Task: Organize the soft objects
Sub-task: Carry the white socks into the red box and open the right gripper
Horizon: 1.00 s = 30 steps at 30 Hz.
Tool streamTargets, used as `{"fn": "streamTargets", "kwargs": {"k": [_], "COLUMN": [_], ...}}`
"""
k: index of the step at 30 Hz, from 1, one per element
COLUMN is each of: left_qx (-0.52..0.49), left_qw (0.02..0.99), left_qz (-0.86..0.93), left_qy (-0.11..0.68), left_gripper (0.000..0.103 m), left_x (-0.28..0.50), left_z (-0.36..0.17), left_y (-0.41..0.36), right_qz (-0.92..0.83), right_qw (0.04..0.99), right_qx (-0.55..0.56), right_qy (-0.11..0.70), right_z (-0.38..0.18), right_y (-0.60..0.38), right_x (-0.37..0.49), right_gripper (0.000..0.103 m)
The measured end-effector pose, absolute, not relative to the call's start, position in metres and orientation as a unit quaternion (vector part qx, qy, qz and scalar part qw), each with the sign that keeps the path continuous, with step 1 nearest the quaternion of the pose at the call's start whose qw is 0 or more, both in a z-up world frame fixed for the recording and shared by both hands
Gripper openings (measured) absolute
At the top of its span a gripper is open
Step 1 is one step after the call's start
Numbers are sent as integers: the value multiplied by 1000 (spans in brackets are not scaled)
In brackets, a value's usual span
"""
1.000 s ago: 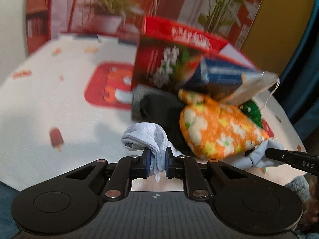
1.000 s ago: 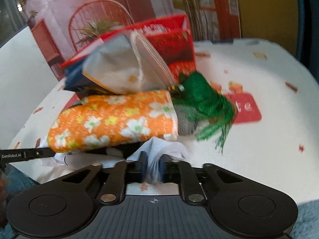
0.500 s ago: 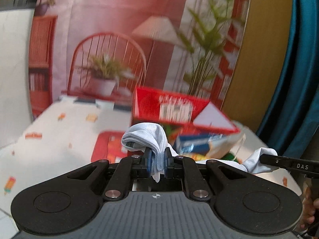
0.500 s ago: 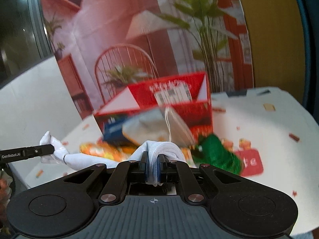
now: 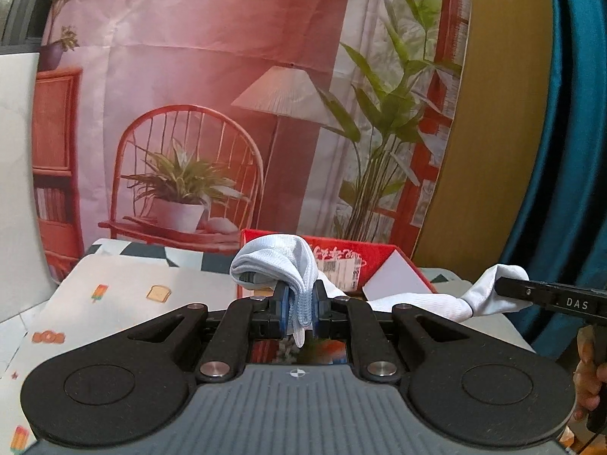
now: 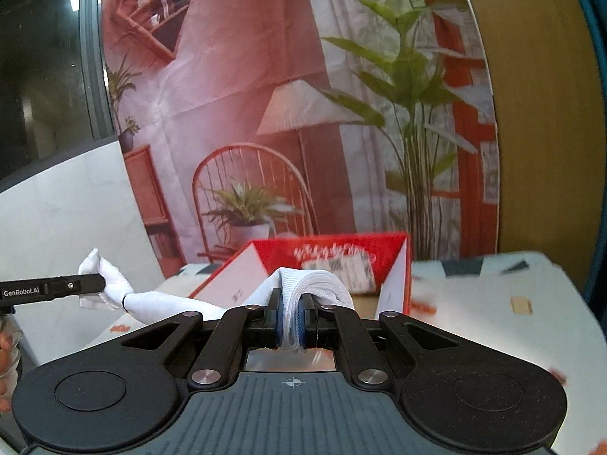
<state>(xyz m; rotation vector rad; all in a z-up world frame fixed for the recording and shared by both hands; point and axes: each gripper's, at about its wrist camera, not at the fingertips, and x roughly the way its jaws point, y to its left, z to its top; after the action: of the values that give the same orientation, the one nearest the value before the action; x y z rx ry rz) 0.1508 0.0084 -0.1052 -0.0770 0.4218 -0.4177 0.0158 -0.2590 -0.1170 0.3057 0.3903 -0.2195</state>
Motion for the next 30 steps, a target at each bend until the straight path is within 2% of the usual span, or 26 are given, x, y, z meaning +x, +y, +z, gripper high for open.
{"fn": "streamTargets", "kwargs": {"k": [6,17,30], "left_qx": [-21,58,123], "left_qw": [953,921,899], "left_qz": [-206,-207,-199], "left_qy": [222,325,371], "left_gripper": [13,13,14], "left_x": [195,287,311], "left_z": [-102,-141,-181], "left_y": [-10,-69,-90], "right_qz": [-114,-136,-126], "right_qw": [963,943,917], "right_qx": [146,111,102], "right_qy": [195,282,365], "right_z": [-114,-156,-207], "right_y": [-287,-325,-321], "right_x": [53,127,165], "right_gripper": [7,7,7]}}
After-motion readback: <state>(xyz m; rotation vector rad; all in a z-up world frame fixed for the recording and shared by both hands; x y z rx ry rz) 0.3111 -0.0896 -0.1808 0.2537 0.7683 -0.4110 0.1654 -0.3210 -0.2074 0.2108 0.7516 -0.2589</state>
